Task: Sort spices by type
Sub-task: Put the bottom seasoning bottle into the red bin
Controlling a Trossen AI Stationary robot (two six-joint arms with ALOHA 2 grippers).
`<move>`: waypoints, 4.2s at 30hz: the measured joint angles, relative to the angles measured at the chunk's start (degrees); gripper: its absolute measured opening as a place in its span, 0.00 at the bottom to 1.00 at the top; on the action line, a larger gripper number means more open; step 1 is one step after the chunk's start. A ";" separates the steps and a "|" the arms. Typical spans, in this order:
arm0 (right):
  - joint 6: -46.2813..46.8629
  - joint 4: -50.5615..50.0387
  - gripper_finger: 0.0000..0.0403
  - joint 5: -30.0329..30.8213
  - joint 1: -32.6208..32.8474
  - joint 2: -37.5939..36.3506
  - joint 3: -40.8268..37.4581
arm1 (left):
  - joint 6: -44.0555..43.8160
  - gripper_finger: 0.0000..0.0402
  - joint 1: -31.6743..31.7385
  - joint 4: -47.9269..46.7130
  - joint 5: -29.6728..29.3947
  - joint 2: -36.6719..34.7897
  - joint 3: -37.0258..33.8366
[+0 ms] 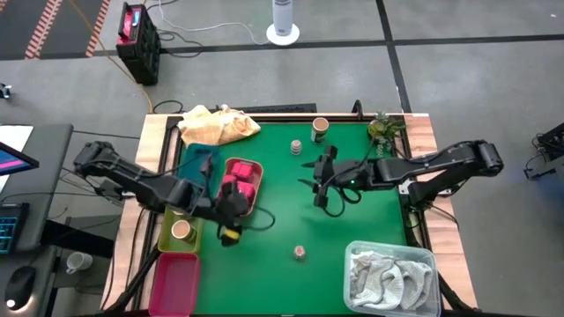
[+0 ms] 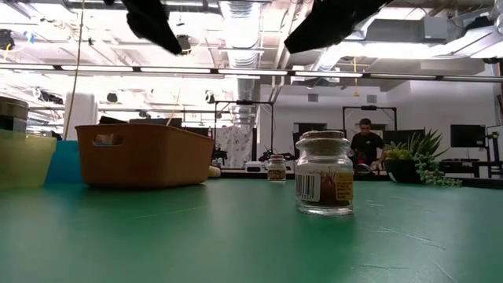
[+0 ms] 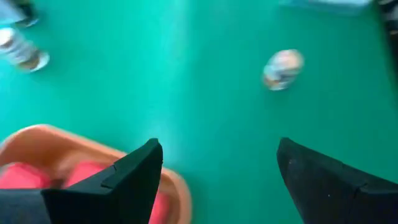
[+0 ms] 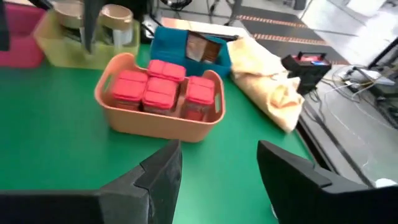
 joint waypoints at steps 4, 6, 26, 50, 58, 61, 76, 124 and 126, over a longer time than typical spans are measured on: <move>1.82 -1.54 0.58 -0.22 0.70 -1.89 0.03 | -1.60 0.76 -4.05 2.57 -0.59 0.02 -0.02; 1.91 -1.95 0.58 -0.17 0.81 -1.98 0.03 | -0.88 0.76 -5.30 6.01 -1.86 0.80 -0.02; 0.68 1.18 0.58 -0.39 -4.72 -12.75 -12.02 | 11.42 0.76 -0.28 24.22 5.98 22.66 6.07; 2.17 6.89 0.58 -0.48 -4.16 -21.49 -16.41 | 16.30 0.76 5.20 38.47 25.54 40.20 11.89; 2.18 6.99 0.58 -0.48 -4.14 -21.48 -16.41 | 21.14 0.76 4.19 39.52 24.53 43.21 11.87; 2.17 6.97 0.58 -0.48 -4.14 -21.48 -16.41 | 22.34 0.72 3.58 39.53 22.50 43.17 11.87; 2.34 6.96 0.58 -0.48 -3.52 -21.48 -16.41 | 16.09 0.42 2.83 33.32 21.29 38.92 11.82; 2.24 8.70 0.58 -0.48 -2.33 -21.45 -16.41 | -72.46 0.45 -52.04 -3.03 -6.02 -0.03 -20.06; 2.24 8.67 0.58 -0.48 -2.33 -21.45 -16.41 | -72.46 0.45 -52.04 -1.59 -5.88 -0.02 -20.98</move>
